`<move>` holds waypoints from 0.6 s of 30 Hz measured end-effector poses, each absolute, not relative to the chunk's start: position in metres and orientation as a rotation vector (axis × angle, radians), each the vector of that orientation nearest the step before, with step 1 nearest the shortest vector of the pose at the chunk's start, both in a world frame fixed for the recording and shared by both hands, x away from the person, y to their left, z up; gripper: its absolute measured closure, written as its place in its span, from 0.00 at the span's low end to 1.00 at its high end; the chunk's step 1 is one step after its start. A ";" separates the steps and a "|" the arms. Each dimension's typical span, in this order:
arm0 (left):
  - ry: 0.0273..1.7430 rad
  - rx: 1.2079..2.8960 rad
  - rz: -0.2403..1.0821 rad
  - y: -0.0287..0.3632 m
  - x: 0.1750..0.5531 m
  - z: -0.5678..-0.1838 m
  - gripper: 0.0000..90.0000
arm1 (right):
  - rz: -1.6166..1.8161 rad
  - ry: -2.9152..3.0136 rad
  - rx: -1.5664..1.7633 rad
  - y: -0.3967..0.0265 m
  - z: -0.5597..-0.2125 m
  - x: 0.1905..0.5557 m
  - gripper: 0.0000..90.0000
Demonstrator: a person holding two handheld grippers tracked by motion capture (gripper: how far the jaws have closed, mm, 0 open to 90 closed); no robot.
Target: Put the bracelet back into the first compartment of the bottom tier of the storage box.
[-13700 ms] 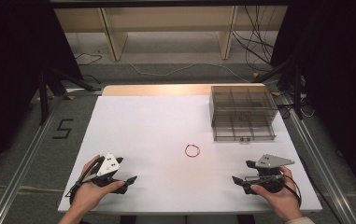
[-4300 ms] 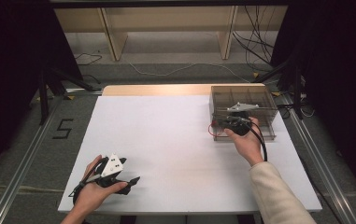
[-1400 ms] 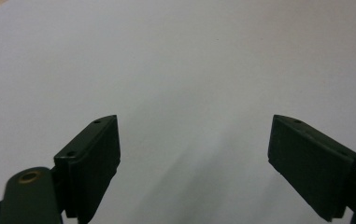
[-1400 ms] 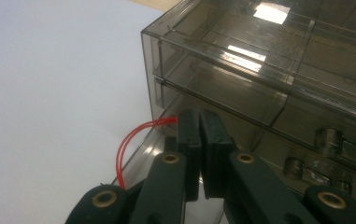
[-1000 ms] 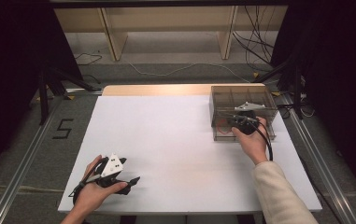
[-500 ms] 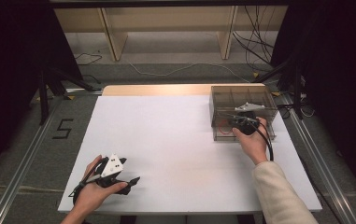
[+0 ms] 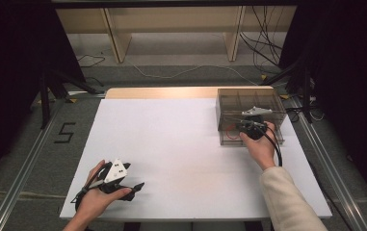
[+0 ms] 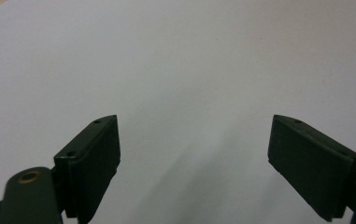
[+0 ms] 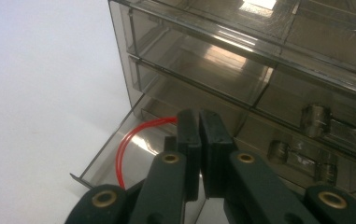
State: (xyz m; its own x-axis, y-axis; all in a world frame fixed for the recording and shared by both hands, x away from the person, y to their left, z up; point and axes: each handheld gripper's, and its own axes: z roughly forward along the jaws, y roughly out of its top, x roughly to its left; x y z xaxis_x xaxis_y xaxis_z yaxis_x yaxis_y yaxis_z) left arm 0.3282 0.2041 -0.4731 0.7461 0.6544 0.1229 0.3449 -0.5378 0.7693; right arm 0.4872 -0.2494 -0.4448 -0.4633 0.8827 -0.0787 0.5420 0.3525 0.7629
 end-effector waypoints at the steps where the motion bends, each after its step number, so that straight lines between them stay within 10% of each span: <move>1: 0.747 2.177 0.518 0.204 0.328 -0.473 0.19 | 0.929 2.134 1.240 -0.249 -0.445 0.487 0.98; 18: 0.747 2.177 0.518 0.204 0.328 -0.473 0.19 | 0.896 2.152 1.223 -0.243 -0.453 0.488 0.98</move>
State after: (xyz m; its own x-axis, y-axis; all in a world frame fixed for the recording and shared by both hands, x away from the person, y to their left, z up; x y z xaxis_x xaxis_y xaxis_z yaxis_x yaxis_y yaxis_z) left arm 0.3281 0.2041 -0.4731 0.7464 0.6540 0.1228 0.3444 -0.5376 0.7696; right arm 0.4877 -0.2431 -0.4533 -0.4691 0.8772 -0.1023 0.5453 0.3788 0.7477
